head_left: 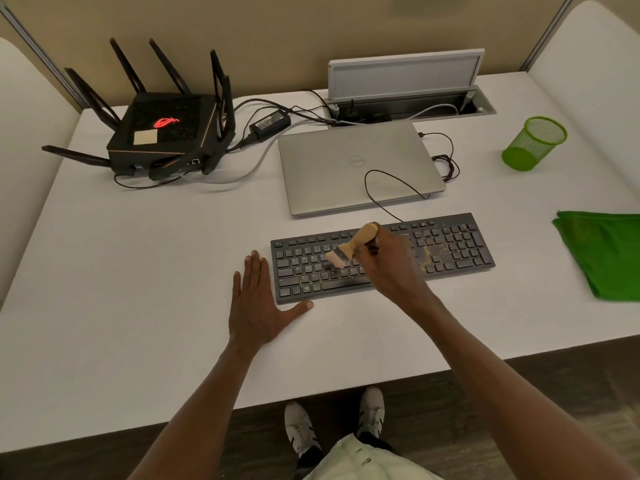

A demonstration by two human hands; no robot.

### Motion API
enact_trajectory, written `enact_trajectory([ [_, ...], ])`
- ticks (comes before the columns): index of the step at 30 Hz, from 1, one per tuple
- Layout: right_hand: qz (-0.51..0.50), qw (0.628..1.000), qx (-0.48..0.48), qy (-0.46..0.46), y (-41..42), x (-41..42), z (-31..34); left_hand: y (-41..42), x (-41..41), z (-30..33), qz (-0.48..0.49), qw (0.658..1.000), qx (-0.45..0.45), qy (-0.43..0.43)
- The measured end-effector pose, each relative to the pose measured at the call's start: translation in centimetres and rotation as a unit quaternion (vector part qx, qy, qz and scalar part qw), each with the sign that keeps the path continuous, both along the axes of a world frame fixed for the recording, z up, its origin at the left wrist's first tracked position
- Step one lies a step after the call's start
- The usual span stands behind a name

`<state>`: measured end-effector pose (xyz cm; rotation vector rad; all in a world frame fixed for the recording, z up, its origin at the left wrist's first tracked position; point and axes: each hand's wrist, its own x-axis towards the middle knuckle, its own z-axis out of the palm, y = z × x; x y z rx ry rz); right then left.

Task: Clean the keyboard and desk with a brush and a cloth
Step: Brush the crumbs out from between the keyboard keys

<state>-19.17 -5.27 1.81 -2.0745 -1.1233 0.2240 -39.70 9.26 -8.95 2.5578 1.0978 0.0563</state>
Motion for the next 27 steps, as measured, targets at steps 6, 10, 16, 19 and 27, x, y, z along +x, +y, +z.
enact_trajectory([
  [6,0.013,1.0,0.013,-0.003,1.1,-1.4,-0.1,0.1,-0.1,-0.1,-0.004,1.0,-0.004,-0.002],
  [10,-0.04,0.999,-0.009,-0.005,-0.3,-0.2,-0.1,0.1,0.0,-0.3,-0.007,1.0,0.0,0.0],
  [16,-0.146,0.989,-0.01,-0.018,-3.7,3.4,0.4,0.1,-0.1,-0.2,-0.009,1.0,0.003,-0.004],
  [19,-0.219,0.976,0.001,-0.009,-5.8,5.2,0.7,0.1,-0.1,-0.2,-0.011,1.0,0.006,-0.004],
  [27,-0.265,0.964,-0.038,0.006,-7.9,7.4,-0.3,0.0,0.0,-0.1,-0.009,1.0,0.008,0.005],
])
